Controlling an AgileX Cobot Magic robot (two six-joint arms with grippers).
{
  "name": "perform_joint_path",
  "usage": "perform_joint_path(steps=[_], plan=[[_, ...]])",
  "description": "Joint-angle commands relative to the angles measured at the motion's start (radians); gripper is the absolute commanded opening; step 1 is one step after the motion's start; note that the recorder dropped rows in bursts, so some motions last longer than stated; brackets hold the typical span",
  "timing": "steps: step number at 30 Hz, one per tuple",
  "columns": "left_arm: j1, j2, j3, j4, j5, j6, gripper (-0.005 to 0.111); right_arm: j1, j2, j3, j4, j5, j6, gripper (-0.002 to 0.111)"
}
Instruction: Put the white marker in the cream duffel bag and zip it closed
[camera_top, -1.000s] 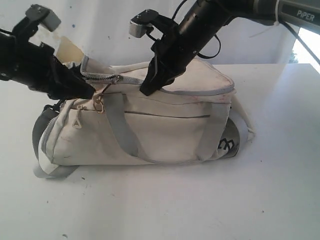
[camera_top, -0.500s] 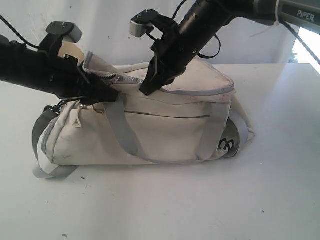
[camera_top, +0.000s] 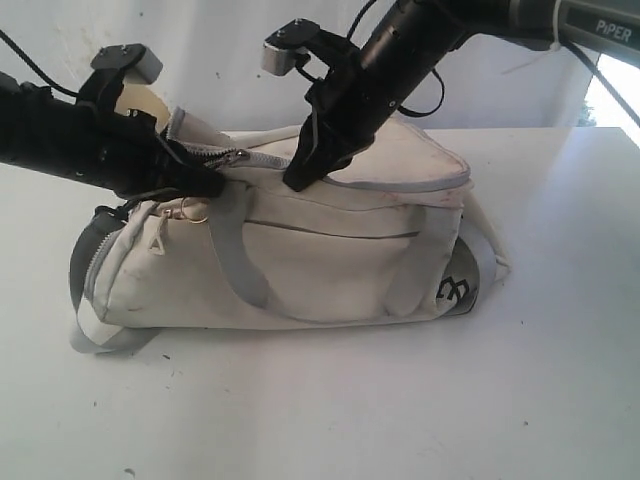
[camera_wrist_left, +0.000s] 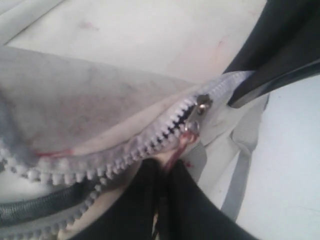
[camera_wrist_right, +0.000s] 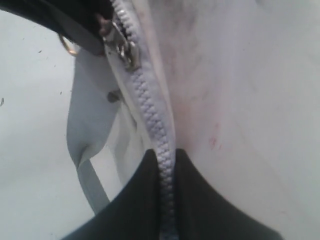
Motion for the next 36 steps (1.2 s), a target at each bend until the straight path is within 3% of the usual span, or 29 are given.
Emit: perform_joint_path(steps=[1, 8, 15, 27, 36], plan=[[0.034, -0.070, -0.001, -0.007, 0.108, -0.083, 0.000, -0.007, -0.006, 0.002, -0.036, 0.001, 0.022, 0.000], [0.113, -0.110, -0.001, -0.004, 0.249, -0.109, 0.000, -0.007, -0.006, 0.002, -0.047, 0.001, 0.045, 0.000], [0.113, -0.103, -0.001, 0.013, 0.254, -0.105, 0.001, -0.007, -0.006, 0.002, -0.043, 0.001, 0.045, 0.000], [0.113, 0.028, -0.001, -0.054, 0.239, -0.105, 0.020, -0.007, -0.006, 0.002, -0.010, 0.001, 0.045, 0.000], [0.113, 0.047, -0.009, -0.105, 0.468, -0.105, 0.025, -0.007, -0.006, 0.002, -0.010, 0.001, 0.045, 0.000]])
